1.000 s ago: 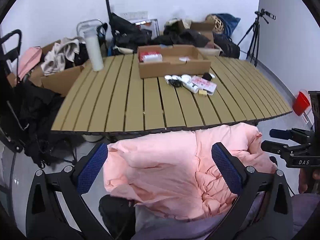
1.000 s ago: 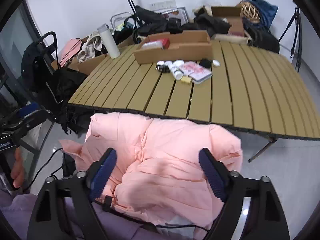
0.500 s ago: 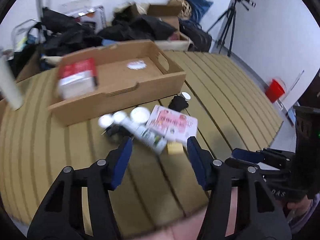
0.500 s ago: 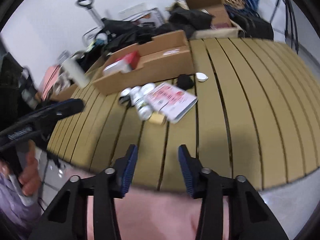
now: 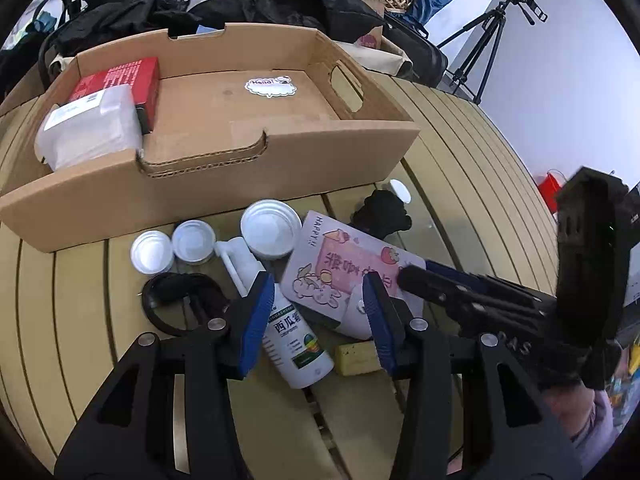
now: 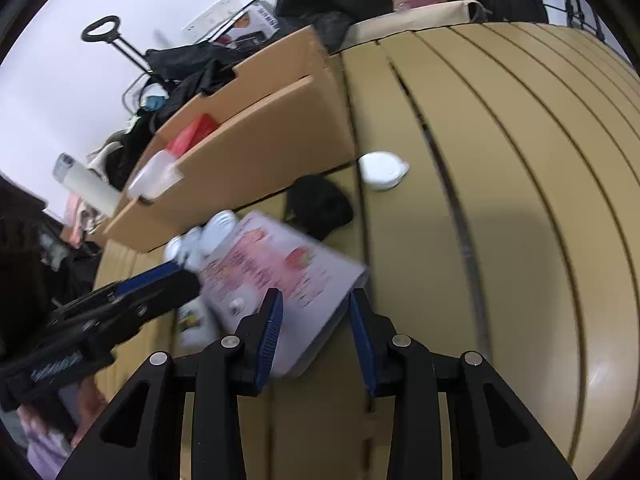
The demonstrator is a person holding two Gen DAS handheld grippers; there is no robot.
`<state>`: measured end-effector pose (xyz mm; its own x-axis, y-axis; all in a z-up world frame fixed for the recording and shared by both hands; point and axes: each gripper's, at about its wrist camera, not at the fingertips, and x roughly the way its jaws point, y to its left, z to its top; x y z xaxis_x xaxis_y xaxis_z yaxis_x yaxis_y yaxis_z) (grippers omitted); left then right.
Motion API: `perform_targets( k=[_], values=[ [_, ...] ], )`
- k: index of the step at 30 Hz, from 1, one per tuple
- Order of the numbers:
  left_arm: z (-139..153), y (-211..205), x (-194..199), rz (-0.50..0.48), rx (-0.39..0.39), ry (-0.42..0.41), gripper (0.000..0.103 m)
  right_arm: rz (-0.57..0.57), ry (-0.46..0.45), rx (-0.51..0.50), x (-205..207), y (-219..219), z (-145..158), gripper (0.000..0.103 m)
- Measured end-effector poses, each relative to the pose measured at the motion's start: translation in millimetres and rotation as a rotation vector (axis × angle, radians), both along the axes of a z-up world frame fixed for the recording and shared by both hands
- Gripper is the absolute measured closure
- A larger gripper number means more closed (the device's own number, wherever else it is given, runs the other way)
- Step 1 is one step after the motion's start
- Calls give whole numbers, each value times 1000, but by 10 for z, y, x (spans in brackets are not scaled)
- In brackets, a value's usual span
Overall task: Organize objects
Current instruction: 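Grasp the pink printed card with the right tool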
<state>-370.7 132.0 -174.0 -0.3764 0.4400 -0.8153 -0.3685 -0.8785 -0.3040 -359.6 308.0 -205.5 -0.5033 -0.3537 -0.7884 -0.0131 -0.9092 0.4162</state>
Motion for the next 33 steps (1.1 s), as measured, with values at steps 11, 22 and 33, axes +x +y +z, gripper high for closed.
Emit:
perform_targets(
  k=[11,22,33],
  values=[
    [-135,284,95,-69,55,-52,65,4,9,45,120,208,71,89],
    [3,623,299,-142,58,-35,64,-105,-6,-31,631,808,194,86],
    [-237,671,174,-120,29,-100,68,-75,-20,-8,524,604,85,46]
  ],
)
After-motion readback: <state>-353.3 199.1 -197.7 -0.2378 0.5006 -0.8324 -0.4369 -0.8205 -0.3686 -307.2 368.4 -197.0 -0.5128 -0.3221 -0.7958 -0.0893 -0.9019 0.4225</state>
